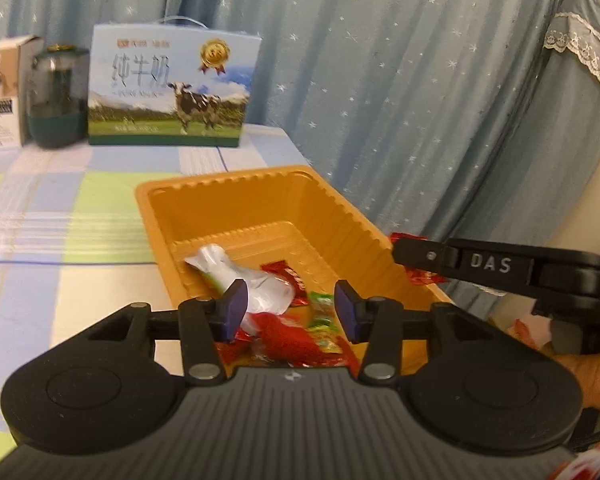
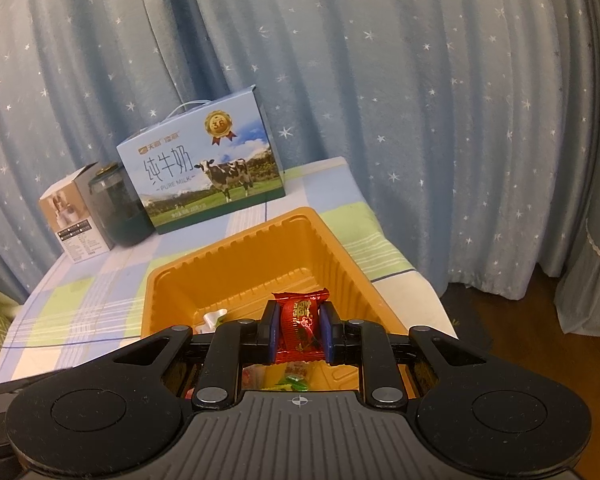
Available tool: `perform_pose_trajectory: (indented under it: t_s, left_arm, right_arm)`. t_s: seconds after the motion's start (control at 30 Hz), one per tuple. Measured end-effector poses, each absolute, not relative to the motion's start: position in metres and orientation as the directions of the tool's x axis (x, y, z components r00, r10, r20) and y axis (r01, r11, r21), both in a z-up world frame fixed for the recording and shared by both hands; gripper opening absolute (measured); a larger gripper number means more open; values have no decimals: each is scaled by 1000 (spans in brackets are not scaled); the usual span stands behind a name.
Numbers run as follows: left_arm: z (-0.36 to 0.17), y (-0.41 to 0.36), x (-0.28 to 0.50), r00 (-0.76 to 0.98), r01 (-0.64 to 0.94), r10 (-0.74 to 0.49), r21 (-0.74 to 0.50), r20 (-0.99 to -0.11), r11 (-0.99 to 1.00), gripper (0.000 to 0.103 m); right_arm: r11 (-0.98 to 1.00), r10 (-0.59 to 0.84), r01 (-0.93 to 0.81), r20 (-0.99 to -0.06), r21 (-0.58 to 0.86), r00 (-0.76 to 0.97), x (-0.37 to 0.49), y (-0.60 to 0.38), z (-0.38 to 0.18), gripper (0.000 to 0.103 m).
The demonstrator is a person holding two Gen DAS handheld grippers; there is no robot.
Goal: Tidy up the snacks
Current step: 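Open the left tool to drop the large red candy while the right tool releases the small red candy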
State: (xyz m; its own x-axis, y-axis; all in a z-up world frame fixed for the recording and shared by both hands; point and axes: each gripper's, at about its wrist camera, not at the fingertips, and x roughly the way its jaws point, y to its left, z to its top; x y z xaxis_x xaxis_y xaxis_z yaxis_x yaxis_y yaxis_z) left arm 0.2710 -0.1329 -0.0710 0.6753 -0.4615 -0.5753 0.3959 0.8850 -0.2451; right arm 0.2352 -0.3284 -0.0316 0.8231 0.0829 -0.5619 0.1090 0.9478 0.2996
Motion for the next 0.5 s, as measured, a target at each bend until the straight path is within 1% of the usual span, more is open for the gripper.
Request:
perform_pose_trajectory:
  t_s: [0.17, 0.23, 0.47, 0.5]
  left_arm:
    - [-68, -118, 273, 701, 357, -425, -234, -573, 904, 44]
    - [-67, -112, 274, 710, 342, -411, -231, -571, 911, 47]
    - [-66, -98, 276, 725, 311, -375, -212, -578, 926, 47]
    - [-67, -97, 276, 725, 310, -370, -205, -580, 928, 49]
  right_arm:
    - [942, 88, 116, -564, 316, 821, 236, -331, -33, 21]
    - [942, 94, 110, -564, 316, 820, 237, -329, -33, 21]
    - [942, 128, 74, -555, 327, 822, 239, -322, -33, 21]
    - [943, 128, 73, -556, 326, 821, 239, -322, -34, 21]
